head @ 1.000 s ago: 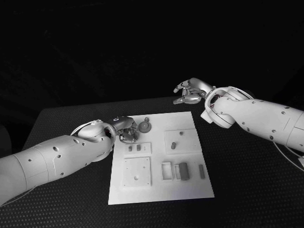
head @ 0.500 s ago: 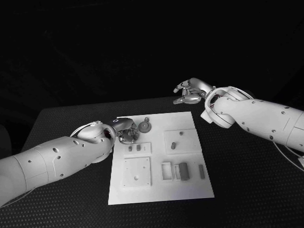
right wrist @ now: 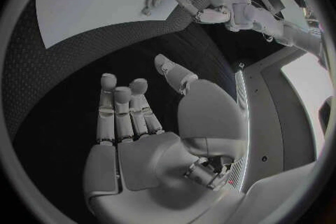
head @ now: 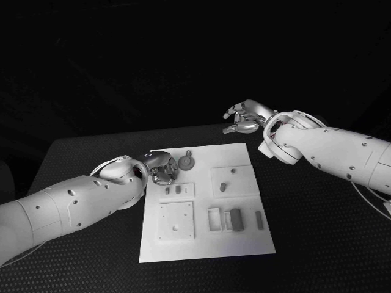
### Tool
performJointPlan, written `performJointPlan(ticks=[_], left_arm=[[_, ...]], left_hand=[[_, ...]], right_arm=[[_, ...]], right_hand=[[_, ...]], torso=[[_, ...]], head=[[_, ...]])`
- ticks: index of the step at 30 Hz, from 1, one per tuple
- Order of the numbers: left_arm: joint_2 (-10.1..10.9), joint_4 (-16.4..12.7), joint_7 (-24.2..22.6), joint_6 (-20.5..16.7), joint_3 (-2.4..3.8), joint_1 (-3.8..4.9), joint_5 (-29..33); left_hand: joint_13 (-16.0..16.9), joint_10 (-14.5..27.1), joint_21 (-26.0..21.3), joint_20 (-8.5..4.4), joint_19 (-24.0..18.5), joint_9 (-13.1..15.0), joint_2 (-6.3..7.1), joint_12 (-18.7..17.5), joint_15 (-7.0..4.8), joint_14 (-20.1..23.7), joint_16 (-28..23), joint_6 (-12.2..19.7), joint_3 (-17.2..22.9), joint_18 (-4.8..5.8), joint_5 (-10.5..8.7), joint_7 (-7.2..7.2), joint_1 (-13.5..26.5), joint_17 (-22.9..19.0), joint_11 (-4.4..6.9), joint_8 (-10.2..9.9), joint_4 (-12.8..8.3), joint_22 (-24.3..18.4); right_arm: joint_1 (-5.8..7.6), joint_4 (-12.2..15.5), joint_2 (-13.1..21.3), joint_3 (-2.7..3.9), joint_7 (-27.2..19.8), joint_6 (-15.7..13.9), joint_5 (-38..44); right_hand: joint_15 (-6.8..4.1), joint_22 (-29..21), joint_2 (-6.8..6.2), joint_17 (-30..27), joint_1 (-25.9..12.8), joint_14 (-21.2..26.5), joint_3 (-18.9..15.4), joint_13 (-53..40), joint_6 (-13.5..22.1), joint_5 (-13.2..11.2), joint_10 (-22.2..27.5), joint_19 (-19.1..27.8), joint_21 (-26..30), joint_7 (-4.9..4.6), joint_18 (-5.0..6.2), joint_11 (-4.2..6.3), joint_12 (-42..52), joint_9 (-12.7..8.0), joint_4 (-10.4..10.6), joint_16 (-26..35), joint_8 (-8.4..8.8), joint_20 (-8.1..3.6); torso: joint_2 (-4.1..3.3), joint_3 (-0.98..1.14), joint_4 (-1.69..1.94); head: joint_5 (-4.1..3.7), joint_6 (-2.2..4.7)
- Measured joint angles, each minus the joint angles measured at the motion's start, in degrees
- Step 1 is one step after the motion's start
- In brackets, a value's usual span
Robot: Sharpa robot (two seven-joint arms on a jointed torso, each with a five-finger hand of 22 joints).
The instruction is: Assemble the parts on the task board
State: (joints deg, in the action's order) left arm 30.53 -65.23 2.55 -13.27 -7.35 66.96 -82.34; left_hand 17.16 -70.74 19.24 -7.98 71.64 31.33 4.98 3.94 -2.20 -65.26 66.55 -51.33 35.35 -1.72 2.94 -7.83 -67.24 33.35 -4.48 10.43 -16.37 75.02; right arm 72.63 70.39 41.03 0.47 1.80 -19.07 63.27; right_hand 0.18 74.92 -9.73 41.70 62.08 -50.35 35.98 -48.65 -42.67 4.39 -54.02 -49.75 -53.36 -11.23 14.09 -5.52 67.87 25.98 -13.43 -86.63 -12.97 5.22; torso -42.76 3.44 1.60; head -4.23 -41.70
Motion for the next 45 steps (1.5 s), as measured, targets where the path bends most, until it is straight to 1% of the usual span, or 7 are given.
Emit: performJointPlan(ticks=[12,16,21,26,32,39,45], left_arm=[[2.28,-0.34,0.16,-0.23,0.09,0.00,0.14],[4.53,-0.71,0.33,-0.56,0.22,0.00,2.45],[7.81,-0.88,0.31,-1.97,1.46,0.10,10.79],[9.80,-1.39,-0.86,-3.46,3.03,0.72,20.58],[12.94,-2.75,-4.82,-3.79,3.11,2.42,34.68],[14.22,-4.84,-8.48,-3.94,3.06,2.67,44.21],[14.63,-6.28,-10.32,-3.89,3.06,2.66,48.00]], left_hand=[[0.05,0.03,-0.12,0.10,-0.08,-0.22,0.23,0.00,0.08,0.08,0.00,0.99,-0.16,0.00,0.00,-0.02,-0.23,0.05,0.03,-0.34,-0.16,0.00],[0.47,0.16,-0.33,0.10,-0.08,0.56,0.46,0.34,0.08,0.09,-0.03,-1.98,-0.39,0.00,0.00,-0.59,0.00,0.12,0.17,1.91,0.06,0.00],[1.29,-1.26,-0.59,0.24,-0.19,1.07,0.45,0.88,-0.34,0.51,0.17,-3.72,-0.39,0.02,0.00,-0.83,0.00,0.14,0.78,2.95,0.07,0.00],[1.37,-0.06,-2.44,0.73,-2.27,1.07,0.83,0.22,0.49,2.44,-1.84,-3.37,-0.39,-0.01,0.00,-1.17,0.42,-0.68,0.27,3.11,0.07,0.00],[1.60,3.28,-6.49,2.05,-5.96,1.03,0.08,-0.01,1.93,5.85,-6.35,-0.46,-2.15,0.02,0.00,-2.21,4.55,-2.70,-1.50,2.67,1.35,-1.69],[2.07,4.29,-10.16,2.74,-8.11,0.93,-0.85,-0.01,2.53,7.48,-10.79,1.39,-6.15,0.01,-0.01,-2.68,10.81,-4.58,-2.15,2.20,3.23,-4.38],[2.38,4.44,-11.43,2.74,-8.29,1.12,-1.15,-0.01,2.61,7.56,-12.44,1.74,-6.80,0.01,0.00,-2.74,11.10,-5.09,-2.18,2.50,2.85,-5.75]], right_arm=[[0.00,0.28,0.81,0.00,-0.17,0.03,0.18],[-0.05,0.69,1.61,-0.01,-0.22,0.37,1.12],[-0.58,2.27,3.61,-0.04,-0.30,1.33,3.22],[-1.23,3.95,5.84,-0.21,-0.77,2.59,5.70],[-2.02,6.77,7.41,-1.56,-1.31,4.48,13.08],[-3.56,8.42,7.96,-2.96,-1.49,5.06,24.66],[-5.10,8.84,7.55,-4.31,-0.78,5.61,31.59]], right_hand=[[-0.03,-0.01,0.00,-0.14,0.00,0.03,0.00,0.13,-0.11,0.00,0.00,0.00,0.00,0.11,0.00,0.00,0.23,-0.05,0.00,0.00,0.00,0.00],[-0.29,-0.03,0.00,-1.73,0.00,0.45,0.25,2.56,-0.26,0.00,0.00,0.22,0.73,0.26,0.00,0.00,-1.93,-0.15,-0.25,1.32,-0.69,0.22],[-1.09,-1.25,0.49,-7.04,0.12,-1.69,0.64,9.80,-0.82,0.00,0.00,0.22,2.37,0.82,-0.23,0.00,-9.50,-0.15,-0.64,8.11,-1.82,0.22],[-0.04,-1.61,0.86,-9.30,0.24,-6.55,1.97,24.25,-0.97,0.00,0.00,-2.22,2.43,0.97,0.30,0.00,-30.48,0.22,-1.37,10.41,-3.14,-0.32],[-0.39,-2.99,2.13,-10.60,1.19,-12.11,1.91,33.23,-2.44,0.00,-2.52,-6.71,2.59,1.62,0.04,-0.69,-43.77,1.04,-1.58,12.24,-4.95,-2.14],[-1.65,-3.83,2.66,-11.04,2.22,-16.93,2.23,35.35,-7.33,0.00,-8.72,-10.38,2.66,2.36,-0.88,0.64,-47.54,1.58,-2.40,14.05,-6.50,-3.80],[-1.96,-4.20,1.65,-11.06,1.96,-17.94,2.30,36.41,-8.58,0.00,-10.70,-11.08,3.33,2.26,-1.47,1.03,-50.15,1.51,-2.46,15.43,-6.50,-4.09]], torso=[[0.03,-0.03,0.00],[0.03,-0.04,0.01],[0.02,-0.05,0.02],[0.04,-0.07,0.09],[0.08,-0.07,0.04],[0.23,-0.10,0.02],[0.30,-0.23,0.24]], head=[[-0.01,0.38],[-0.25,0.73],[-0.64,1.30],[-0.94,1.58],[-1.15,2.12],[-1.15,2.37],[-0.72,2.30]])
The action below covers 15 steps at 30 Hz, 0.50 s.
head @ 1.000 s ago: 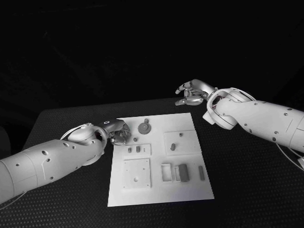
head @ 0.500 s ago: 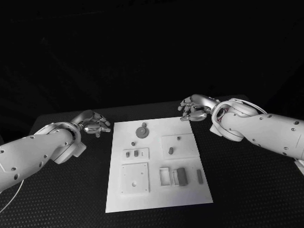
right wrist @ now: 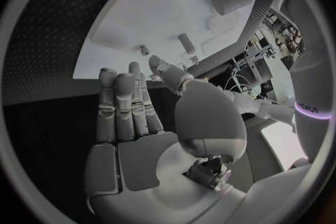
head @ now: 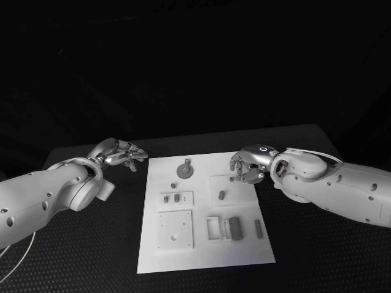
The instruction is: Assemble the parts on the task board
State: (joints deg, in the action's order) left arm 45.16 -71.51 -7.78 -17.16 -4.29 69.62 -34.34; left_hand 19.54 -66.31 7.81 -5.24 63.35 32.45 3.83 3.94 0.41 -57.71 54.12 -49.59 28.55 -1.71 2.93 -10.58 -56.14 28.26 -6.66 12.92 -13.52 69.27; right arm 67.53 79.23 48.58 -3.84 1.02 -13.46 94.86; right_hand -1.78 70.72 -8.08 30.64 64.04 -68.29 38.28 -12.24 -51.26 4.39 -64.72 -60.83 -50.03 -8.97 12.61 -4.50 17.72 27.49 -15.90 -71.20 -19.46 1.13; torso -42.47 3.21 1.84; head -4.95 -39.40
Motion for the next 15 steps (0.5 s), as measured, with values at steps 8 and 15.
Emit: performJointPlan(ticks=[8,15], left_arm=[[0.10,-0.39,-1.26,-0.01,-0.01,-0.01,2.71],[0.09,-0.39,-1.77,-0.02,-0.01,-0.01,4.28]], left_hand=[[0.08,0.00,-0.33,0.01,0.01,0.05,-0.21,0.00,0.00,0.00,-0.26,0.01,-0.16,0.00,0.00,0.01,0.21,-0.05,0.00,0.22,-0.16,-0.30],[0.13,0.00,-0.55,0.02,0.01,0.05,-0.21,0.00,0.01,0.00,-0.48,0.06,-0.47,0.00,0.00,0.06,0.21,-0.05,0.01,0.21,-0.16,-0.49]], right_arm=[[-0.85,-0.41,-1.34,-0.26,1.47,0.38,4.95],[-1.74,-1.74,-2.63,-0.42,2.34,0.35,6.63]], right_hand=[[0.18,-0.17,-1.37,0.58,-0.31,0.03,-0.08,1.23,-0.02,0.00,0.02,-0.01,0.67,0.02,0.00,-0.43,-3.18,-0.40,0.43,1.00,0.00,0.01],[0.37,-0.17,-1.43,0.85,-0.37,0.21,-0.17,1.50,0.00,0.00,0.25,-0.01,0.88,0.01,0.00,-0.67,-3.80,-0.47,0.65,1.03,0.00,0.02]], torso=[[-0.01,-0.05,0.00],[-0.04,-0.05,0.11]], head=[[0.56,-0.16],[0.74,-0.34]])
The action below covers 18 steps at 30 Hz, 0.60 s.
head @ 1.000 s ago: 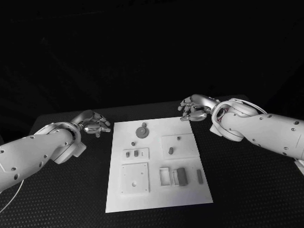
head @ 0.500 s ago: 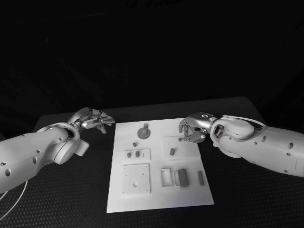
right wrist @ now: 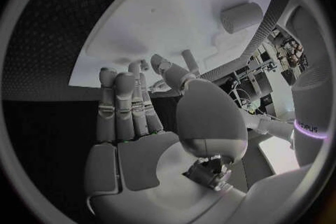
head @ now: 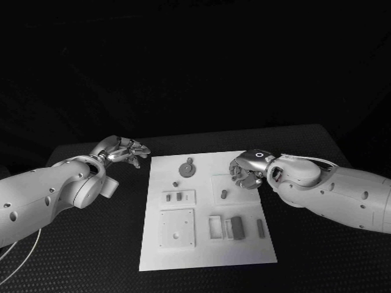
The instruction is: Assemble the parts on the task board
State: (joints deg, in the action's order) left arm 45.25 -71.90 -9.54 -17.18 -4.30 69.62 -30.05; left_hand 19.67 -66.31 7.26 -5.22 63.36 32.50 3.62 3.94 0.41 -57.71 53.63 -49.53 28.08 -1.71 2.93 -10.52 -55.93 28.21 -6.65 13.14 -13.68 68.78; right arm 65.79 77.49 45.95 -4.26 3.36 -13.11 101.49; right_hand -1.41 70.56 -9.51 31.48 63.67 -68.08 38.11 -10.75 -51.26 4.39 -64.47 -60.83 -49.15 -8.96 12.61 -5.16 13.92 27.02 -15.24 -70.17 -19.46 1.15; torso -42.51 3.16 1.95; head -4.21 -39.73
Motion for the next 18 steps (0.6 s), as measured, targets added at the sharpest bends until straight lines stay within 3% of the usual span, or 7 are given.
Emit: performJointPlan(ticks=[8,13,18], left_arm=[[0.01,0.02,-0.14,0.01,0.00,0.00,1.03],[0.02,0.02,-0.14,0.02,0.00,0.00,1.28],[0.01,0.02,-0.12,0.02,0.00,0.00,1.44]], left_hand=[[0.05,0.00,-0.32,0.22,0.22,-0.01,-0.12,0.00,0.01,0.00,-0.23,0.27,0.00,-0.02,0.00,-0.26,0.12,0.00,0.01,0.00,0.00,-0.17],[0.11,0.31,-0.32,0.22,0.22,-0.01,-0.22,0.00,0.01,0.00,-0.44,0.63,0.00,-0.02,0.00,-0.22,0.22,0.00,0.09,0.00,0.00,-0.26],[0.11,0.40,-0.56,0.23,0.22,-0.01,-0.22,0.00,0.01,0.01,-0.44,0.72,-0.31,-0.02,0.00,-0.30,0.22,0.01,0.01,0.00,-0.01,-0.35]], right_arm=[[-0.28,-1.86,-1.42,0.15,0.30,-0.21,0.96],[-0.41,-2.60,-2.06,0.28,0.27,-0.60,1.11],[-0.60,-2.94,-2.63,0.35,0.25,-1.02,1.23]], right_hand=[[0.00,0.00,0.28,0.37,0.28,0.00,0.16,-0.03,0.01,0.00,-0.24,-0.08,0.00,0.00,0.00,-0.17,-0.49,-0.06,0.16,-0.01,0.00,0.08],[0.00,0.19,1.82,0.73,0.41,-0.01,0.11,-0.02,-0.20,0.00,-1.17,-0.09,0.23,-0.09,-0.02,-0.09,-0.97,-0.15,0.11,0.23,0.30,0.10],[0.01,0.51,4.54,1.19,0.50,0.00,-0.23,0.17,-1.64,0.00,-2.97,-0.17,0.23,0.42,-0.04,0.27,-1.73,-0.13,-0.61,0.53,0.02,0.19]], torso=[[-0.01,-0.01,0.00],[-0.02,0.00,-0.03],[-0.02,0.04,-0.08]], head=[[0.28,-0.19],[0.49,-0.31],[0.70,-0.48]])
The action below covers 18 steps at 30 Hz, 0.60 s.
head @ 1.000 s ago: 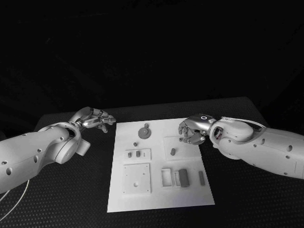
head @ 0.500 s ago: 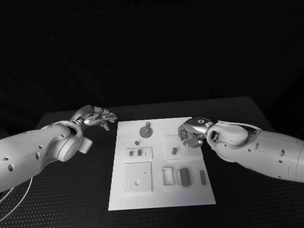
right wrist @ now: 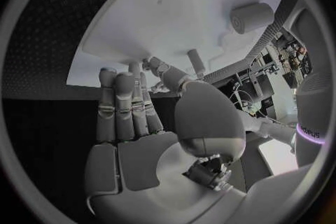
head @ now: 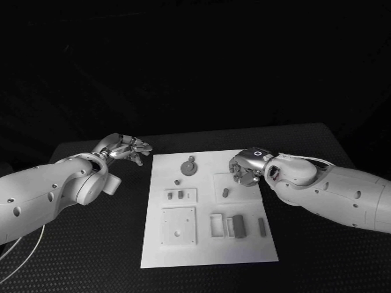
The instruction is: Assemble the parts on the task board
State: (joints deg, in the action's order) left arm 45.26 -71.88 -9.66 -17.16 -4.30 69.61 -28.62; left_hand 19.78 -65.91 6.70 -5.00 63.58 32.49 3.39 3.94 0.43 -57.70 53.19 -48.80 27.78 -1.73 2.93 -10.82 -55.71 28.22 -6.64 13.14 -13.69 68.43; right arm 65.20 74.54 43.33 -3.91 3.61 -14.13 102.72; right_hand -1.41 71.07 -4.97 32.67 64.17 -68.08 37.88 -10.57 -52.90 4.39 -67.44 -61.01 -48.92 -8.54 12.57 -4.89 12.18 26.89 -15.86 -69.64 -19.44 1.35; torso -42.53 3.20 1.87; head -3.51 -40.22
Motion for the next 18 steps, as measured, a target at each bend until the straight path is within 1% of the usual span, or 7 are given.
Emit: performJointPlan(ticks=[5,9,11,12,13,16,18], left_arm=[[-0.01,0.02,0.06,0.02,0.00,0.00,0.07],[0.04,0.02,0.10,0.04,0.00,0.00,0.11],[0.07,0.02,0.13,0.04,0.00,0.00,0.12],[0.07,0.02,0.14,0.05,0.00,0.00,0.13],[0.07,0.02,0.15,0.05,0.00,0.00,0.14],[0.07,0.02,0.17,0.07,0.00,0.00,0.16],[0.07,0.03,0.19,0.07,0.00,0.00,0.17]], left_hand=[[0.00,0.00,0.00,0.00,0.00,0.00,0.00,0.00,0.18,-0.17,0.00,0.00,0.00,0.00,0.00,0.00,0.00,0.00,0.00,0.00,0.00,-0.07],[0.05,0.00,0.00,0.00,0.00,-0.01,0.00,0.00,0.21,-0.20,0.00,0.00,0.00,0.00,0.00,0.00,0.00,0.00,0.00,0.00,0.00,-0.07],[0.05,0.00,0.00,-0.02,0.02,-0.01,0.00,0.00,0.21,-0.20,0.00,0.00,0.00,0.00,0.00,0.00,0.00,0.00,0.00,0.00,0.00,-0.07],[0.05,0.00,0.00,-0.12,0.12,-0.01,0.00,0.00,0.21,-0.20,0.00,0.00,0.00,0.00,0.00,0.00,0.00,0.00,0.00,0.00,0.00,-0.07],[0.05,0.00,0.00,-0.14,0.15,-0.01,0.00,0.00,0.21,-0.20,0.00,0.00,0.00,0.00,0.00,0.00,0.00,0.00,0.00,0.00,0.00,-0.09],[0.04,0.00,0.00,-0.22,0.23,-0.01,0.00,0.00,0.21,-0.20,-0.04,0.12,0.00,0.00,0.00,-0.12,0.00,0.02,0.00,0.00,0.00,-0.13],[0.04,0.00,0.00,-0.22,0.23,-0.01,0.00,0.00,0.28,-0.14,-0.22,0.19,0.00,0.00,0.00,-0.18,0.00,0.06,0.00,0.00,0.00,-0.12]], right_arm=[[-0.12,-0.22,-0.27,0.03,-0.02,-0.28,0.30],[-0.21,-0.26,-0.31,0.00,-0.03,-0.50,0.80],[-0.24,-0.26,-0.33,-0.01,-0.03,-0.59,1.11],[-0.27,-0.26,-0.34,-0.02,-0.01,-0.62,1.27],[-0.30,-0.24,-0.34,-0.02,0.01,-0.65,1.44],[-0.41,-0.11,-0.32,0.00,0.23,-0.82,2.06],[-0.44,0.00,-0.32,0.00,0.42,-0.89,2.51]], right_hand=[[-0.56,0.40,1.34,0.58,0.07,-0.55,-0.16,-0.32,-1.86,0.00,-2.45,-0.01,0.00,0.73,0.00,0.87,0.65,0.47,-0.44,0.04,-0.86,0.01],[-1.40,0.63,1.97,0.97,0.71,-0.74,-0.33,-1.18,-3.30,-0.07,-4.16,-0.02,0.00,1.33,0.05,1.75,0.94,1.00,-0.59,0.04,-1.72,-0.01],[-1.48,0.77,2.09,1.15,0.83,-0.80,-0.33,-1.57,-3.47,-0.18,-4.65,-0.20,0.00,1.39,0.04,1.83,1.11,1.24,-0.59,0.04,-1.75,-0.18],[-1.59,0.82,2.13,1.23,0.86,-0.91,-0.33,-1.94,-3.70,-0.19,-4.77,-0.33,0.00,1.62,0.04,1.94,1.24,1.32,-0.59,0.04,-1.99,-0.30],[-1.71,0.91,2.27,1.32,1.00,-0.90,-0.33,-2.40,-4.79,-0.20,-4.86,-0.33,0.00,2.08,0.04,2.04,1.58,1.32,-0.59,0.04,-2.00,-0.30],[-1.85,0.95,2.50,1.59,1.24,-1.02,-0.34,-2.32,-4.67,-0.17,-5.11,-0.33,0.00,1.96,0.04,2.26,1.58,1.47,-0.59,0.04,-1.96,-0.30],[-1.85,1.04,2.51,1.74,1.25,-1.03,-0.34,-2.31,-4.67,0.03,-5.37,-0.45,0.00,1.96,0.04,2.13,1.58,1.59,-0.59,0.04,-2.08,-0.42]], torso=[[0.00,0.01,0.00],[0.01,0.02,-0.01],[0.01,0.02,-0.03],[0.01,0.02,-0.03],[0.01,0.02,-0.03],[0.02,0.03,-0.05],[0.02,0.03,-0.06]], head=[[0.05,-0.20],[0.05,-0.31],[0.06,-0.38],[0.06,-0.43],[0.06,-0.47],[0.06,-0.51],[0.06,-0.54]])
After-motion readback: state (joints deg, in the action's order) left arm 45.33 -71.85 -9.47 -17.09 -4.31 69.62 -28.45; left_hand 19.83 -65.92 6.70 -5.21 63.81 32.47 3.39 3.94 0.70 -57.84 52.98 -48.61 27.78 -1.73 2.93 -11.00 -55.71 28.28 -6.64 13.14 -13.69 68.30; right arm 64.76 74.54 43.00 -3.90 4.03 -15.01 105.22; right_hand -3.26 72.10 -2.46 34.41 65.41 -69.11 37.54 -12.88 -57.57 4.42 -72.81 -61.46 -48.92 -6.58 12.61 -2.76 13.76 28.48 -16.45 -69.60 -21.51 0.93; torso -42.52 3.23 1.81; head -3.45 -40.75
